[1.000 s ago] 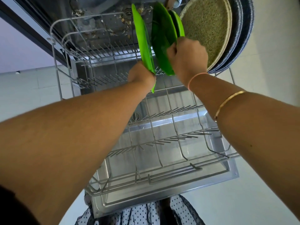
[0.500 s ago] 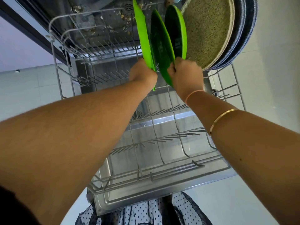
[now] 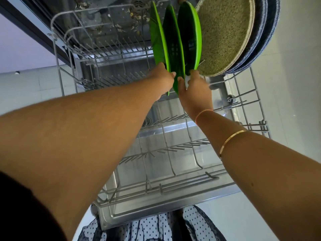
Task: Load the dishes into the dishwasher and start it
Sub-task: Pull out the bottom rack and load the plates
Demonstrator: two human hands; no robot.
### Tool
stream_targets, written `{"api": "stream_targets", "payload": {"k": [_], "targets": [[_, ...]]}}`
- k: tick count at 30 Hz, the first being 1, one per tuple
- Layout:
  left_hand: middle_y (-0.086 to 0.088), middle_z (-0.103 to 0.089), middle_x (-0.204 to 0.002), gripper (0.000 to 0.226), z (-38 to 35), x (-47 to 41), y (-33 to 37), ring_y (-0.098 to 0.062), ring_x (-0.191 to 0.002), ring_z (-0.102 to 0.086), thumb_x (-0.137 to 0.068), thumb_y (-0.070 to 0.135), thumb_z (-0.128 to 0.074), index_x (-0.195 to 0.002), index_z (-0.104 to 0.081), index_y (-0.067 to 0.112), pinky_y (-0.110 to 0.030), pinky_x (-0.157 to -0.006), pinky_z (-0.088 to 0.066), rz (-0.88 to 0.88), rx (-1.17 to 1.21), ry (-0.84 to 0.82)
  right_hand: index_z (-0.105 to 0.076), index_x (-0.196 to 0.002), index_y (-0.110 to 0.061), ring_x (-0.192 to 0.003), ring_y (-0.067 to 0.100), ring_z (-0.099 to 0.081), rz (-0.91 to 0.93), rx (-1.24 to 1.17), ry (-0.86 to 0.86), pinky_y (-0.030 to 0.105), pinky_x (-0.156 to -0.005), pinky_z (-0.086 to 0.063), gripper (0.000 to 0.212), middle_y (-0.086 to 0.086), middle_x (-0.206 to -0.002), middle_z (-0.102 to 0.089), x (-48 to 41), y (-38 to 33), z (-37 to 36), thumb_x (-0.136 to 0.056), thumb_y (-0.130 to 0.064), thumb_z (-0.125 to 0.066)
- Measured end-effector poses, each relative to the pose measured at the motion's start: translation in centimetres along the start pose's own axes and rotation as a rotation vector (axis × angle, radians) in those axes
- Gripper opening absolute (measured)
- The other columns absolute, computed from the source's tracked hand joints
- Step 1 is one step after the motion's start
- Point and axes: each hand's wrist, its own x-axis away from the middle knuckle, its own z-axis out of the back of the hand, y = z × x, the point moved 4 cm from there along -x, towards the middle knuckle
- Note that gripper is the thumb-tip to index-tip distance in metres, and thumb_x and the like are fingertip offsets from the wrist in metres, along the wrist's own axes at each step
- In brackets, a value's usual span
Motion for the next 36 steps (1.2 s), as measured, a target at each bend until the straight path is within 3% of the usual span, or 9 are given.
{"api": "stream_targets", "payload": {"k": [3,6,7,10,12,17,22,27,36], "targets": [[-0.011,-0.045,-0.131,0.043,-0.6,0.3,-0.4,-0.025,-0.110,-0.050,-0.097,0.022,-0.049,-0.136,-0.033,0.010,-0.036,-0.091,-0.048,0.022,-0.016,-0.048,-0.041,-0.131,-0.004,-0.110,0.032,-0.054,0.019,-0.010,0.001,0.035,-0.077,-0.041,0.039,0.014,-0.125,-0.054,0.3,-0.1,0.0,-0.098,-0.025,-0.042],[-0.008,-0.049,-0.120,0.051,-0.7,0.9,-1.3,-0.020,-0.096,-0.050,-0.094,0.010,-0.050,-0.141,-0.030,0.013,-0.028,-0.069,-0.046,0.039,0.001,-0.051,-0.033,-0.139,-0.003,-0.114,0.033,-0.051,0.010,-0.019,-0.007,0.037,-0.083,-0.042,0.045,0.016,-0.135,-0.045,0.6,-0.6,0.3,-0.097,-0.018,-0.041],[-0.006,-0.049,-0.116,0.052,-0.5,1.3,-1.7,-0.019,-0.094,-0.049,-0.094,0.007,-0.051,-0.141,-0.030,0.013,-0.028,-0.067,-0.045,0.044,0.004,-0.036,-0.029,-0.141,-0.003,-0.115,0.033,-0.050,0.008,-0.016,-0.012,0.037,-0.084,-0.043,0.048,0.017,-0.137,-0.041,0.7,-0.8,0.4,-0.096,-0.015,-0.041],[-0.010,-0.052,-0.123,0.057,0.9,3.5,-2.5,-0.026,-0.106,-0.054,-0.091,0.006,-0.055,-0.141,-0.030,0.013,-0.033,-0.080,-0.046,0.061,-0.024,0.056,-0.023,-0.145,0.000,-0.117,0.038,-0.047,0.033,0.040,-0.023,0.044,-0.091,-0.046,0.058,0.019,-0.140,-0.034,1.9,-1.9,0.7,-0.091,-0.008,-0.043],[-0.014,-0.048,-0.131,0.064,2.2,6.0,-2.8,-0.031,-0.116,-0.052,-0.088,0.004,-0.057,-0.144,-0.026,0.012,-0.035,-0.084,-0.044,0.009,-0.176,0.109,-0.020,-0.145,0.003,-0.128,0.040,-0.038,0.092,0.126,-0.085,0.047,-0.103,-0.039,0.067,0.023,-0.143,-0.031,3.1,-3.2,0.9,-0.085,-0.005,-0.047],[-0.016,-0.026,-0.149,0.074,5.2,12.9,-3.3,-0.031,-0.139,-0.024,-0.084,-0.001,-0.054,-0.146,-0.014,0.006,-0.037,-0.112,-0.029,-0.197,-0.672,0.077,-0.004,-0.148,0.000,-0.144,0.035,-0.009,0.274,0.385,-0.297,0.046,-0.117,-0.017,0.073,0.022,-0.154,-0.012,6.8,-7.9,3.2,-0.087,-0.008,-0.045],[-0.012,-0.006,-0.157,0.075,10.7,19.5,-3.1,-0.030,-0.146,-0.002,-0.090,0.006,-0.049,-0.149,-0.002,0.008,-0.041,-0.119,-0.011,-0.126,-0.715,0.096,0.002,-0.149,-0.002,-0.145,0.034,-0.002,0.484,0.496,-0.398,0.044,-0.119,-0.008,0.068,0.019,-0.156,-0.004,10.0,-15.3,6.8,-0.092,-0.009,-0.037],[-0.020,-0.010,-0.155,0.075,19.7,27.4,-3.1,-0.037,-0.144,-0.004,-0.087,0.011,-0.046,-0.148,-0.003,0.002,-0.045,-0.117,-0.013,-0.051,-0.752,0.205,0.002,-0.149,-0.003,-0.145,0.033,-0.003,0.692,0.542,-0.417,0.044,-0.119,-0.011,0.072,0.019,-0.156,-0.004,14.2,-25.0,11.9,-0.092,-0.013,-0.041],[-0.013,-0.003,-0.157,0.072,36.6,42.2,-1.5,-0.033,-0.145,0.003,-0.094,0.019,-0.048,-0.149,-0.002,0.009,-0.041,-0.119,-0.012,0.127,-0.619,0.579,-0.001,-0.149,-0.007,-0.145,0.031,-0.006,0.951,0.451,-0.287,0.039,-0.119,-0.012,0.080,0.015,-0.156,-0.007,24.3,-44.9,19.6,-0.091,-0.019,-0.054]]}}
